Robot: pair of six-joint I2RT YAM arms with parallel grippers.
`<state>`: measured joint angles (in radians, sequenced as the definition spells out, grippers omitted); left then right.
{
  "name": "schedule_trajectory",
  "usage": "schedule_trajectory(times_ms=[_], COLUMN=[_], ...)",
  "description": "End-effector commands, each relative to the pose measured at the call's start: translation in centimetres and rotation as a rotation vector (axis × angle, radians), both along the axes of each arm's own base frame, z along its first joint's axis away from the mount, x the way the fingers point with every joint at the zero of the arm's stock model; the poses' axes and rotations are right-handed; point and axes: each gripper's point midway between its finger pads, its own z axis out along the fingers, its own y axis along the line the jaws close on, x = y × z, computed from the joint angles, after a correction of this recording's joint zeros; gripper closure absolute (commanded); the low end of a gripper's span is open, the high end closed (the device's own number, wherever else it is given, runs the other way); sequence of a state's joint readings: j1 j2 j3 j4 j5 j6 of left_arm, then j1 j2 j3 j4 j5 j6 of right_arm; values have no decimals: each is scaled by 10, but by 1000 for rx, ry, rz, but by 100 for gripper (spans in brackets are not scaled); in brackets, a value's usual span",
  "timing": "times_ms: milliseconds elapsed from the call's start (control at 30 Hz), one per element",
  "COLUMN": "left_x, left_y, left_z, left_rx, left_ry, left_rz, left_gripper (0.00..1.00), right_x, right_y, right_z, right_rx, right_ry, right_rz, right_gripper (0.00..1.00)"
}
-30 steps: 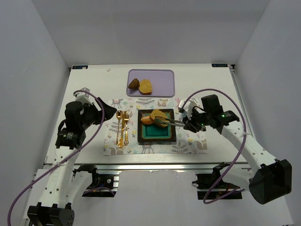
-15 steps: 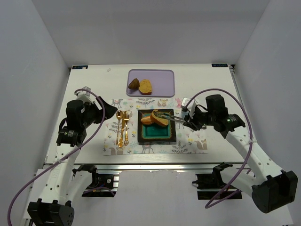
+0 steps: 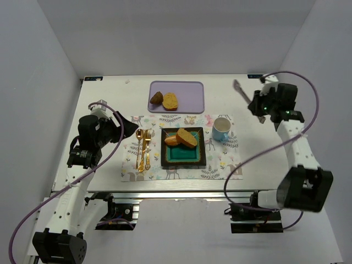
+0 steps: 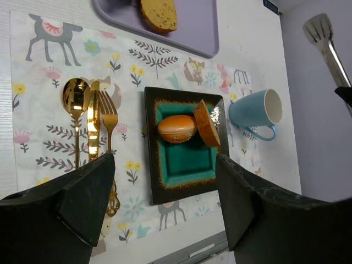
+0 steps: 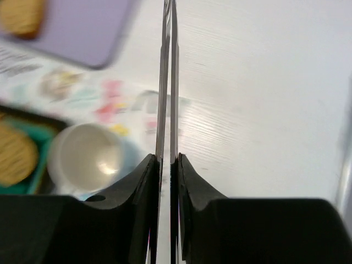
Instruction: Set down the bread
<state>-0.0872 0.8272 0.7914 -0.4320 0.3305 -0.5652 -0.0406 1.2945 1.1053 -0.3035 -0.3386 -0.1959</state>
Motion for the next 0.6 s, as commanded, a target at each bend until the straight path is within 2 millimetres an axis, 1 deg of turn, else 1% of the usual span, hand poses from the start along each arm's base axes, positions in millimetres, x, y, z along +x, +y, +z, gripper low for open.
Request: schedule_trajectory(times_ms=[0,33,67,133,167,267,333,400,433,467,533,567], left_x=[1,1,1,1,1,0,0,0,0,1,1,2], left_y=[-3,-3,-3,-3,-3,-2,-2,-2,-2,-2,-2,-2], left_z=[6,5,6,4,5,5,3,4,4,4,3,4], left_rx=[-5,-7,-8,-12,-12,-11,-8,-6,-6,-6,-6,-6], left_ry=[-36,-34,-41,-36,-37,-34,-29,-27,-28,-27,-25,-28], left_rz=[-20,-20,-18,-17,-16,-15,-12,-13,-13,-15,-16,-15], left_gripper=[17,17,17,17,17,17,17,17,17,16,16,15], right_x=[26,28,29,28,27,28,23,19,17,13,7,2], right_y=[-69,-80,-94,-106,-108,-115,-117,-118,-119,-120,-121,-121], right_z=[-24,-37,-58,-79,-94,-117,-135,-156,-159,-169,-181,-191], right_rx=[67,50,43,24,21,8,2,-8,-16,-31,-53,-61], right_ry=[107,140,191,235,256,278,318,376,383,407,442,472], right_rz=[-260,-285,-316,-350,-356,-387,-403,-404,-407,-402,-394,-385], right_gripper=[84,84,83,81,81,78,76,67,64,56,50,46])
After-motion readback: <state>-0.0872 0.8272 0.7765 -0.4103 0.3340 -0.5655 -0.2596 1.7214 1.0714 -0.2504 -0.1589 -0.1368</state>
